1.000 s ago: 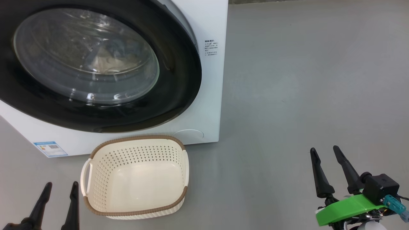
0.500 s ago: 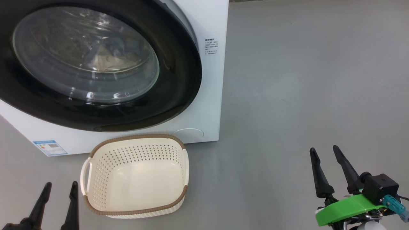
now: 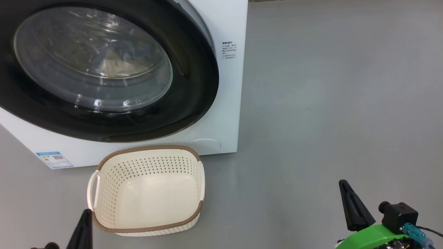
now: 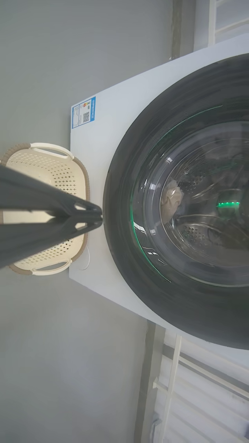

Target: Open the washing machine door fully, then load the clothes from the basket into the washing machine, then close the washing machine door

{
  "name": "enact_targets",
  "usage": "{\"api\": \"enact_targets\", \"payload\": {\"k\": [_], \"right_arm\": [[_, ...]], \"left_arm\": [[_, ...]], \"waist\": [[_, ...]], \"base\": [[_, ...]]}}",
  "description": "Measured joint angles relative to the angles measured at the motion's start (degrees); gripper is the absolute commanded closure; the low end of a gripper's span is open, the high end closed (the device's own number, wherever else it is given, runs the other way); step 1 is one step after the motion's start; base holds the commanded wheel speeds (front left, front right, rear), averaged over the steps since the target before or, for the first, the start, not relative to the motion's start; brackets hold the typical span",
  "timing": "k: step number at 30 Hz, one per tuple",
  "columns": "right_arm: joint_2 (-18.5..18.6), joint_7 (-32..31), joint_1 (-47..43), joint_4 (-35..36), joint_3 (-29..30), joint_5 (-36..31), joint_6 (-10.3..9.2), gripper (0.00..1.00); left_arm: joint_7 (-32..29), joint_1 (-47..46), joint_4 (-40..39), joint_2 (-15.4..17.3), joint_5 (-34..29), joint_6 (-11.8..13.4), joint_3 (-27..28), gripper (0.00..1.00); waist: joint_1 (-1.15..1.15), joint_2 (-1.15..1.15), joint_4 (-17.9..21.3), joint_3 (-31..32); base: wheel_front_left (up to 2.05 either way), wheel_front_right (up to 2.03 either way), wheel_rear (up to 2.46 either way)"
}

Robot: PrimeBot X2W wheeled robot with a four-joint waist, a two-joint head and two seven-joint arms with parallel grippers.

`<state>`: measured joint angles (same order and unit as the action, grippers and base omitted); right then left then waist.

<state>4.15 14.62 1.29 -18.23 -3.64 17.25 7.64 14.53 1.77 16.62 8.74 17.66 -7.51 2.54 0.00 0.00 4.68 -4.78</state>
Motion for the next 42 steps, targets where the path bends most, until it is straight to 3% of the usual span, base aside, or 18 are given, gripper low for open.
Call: {"api": "enact_targets", "payload": {"k": [6,11,42], "right_arm": [[-0.10,-0.77,-0.40,-0.04,0.07,3.44,0.00,1.00],[-0.10,-1.49,-0.39,-0.03,0.20,6.50,0.00,1.00],[-0.07,-6.04,-0.34,0.57,2.22,26.27,0.00,1.00]], "left_arm": [[-1.03,0.02,0.13,-0.40,3.14,0.00,-0.05,1.00],[-1.80,0.01,0.13,-0.56,6.05,0.00,-0.02,1.00],[-7.05,-0.57,0.09,-2.26,25.04,0.00,0.55,1.00]], "waist": [[0.13,0.00,-0.23,0.35],[0.02,0.00,-0.43,0.46],[0.00,0.00,-1.61,1.59]], "base": [[0.00,0.00,0.00],[0.00,0.00,0.00],[0.00,0.00,0.00]]}}
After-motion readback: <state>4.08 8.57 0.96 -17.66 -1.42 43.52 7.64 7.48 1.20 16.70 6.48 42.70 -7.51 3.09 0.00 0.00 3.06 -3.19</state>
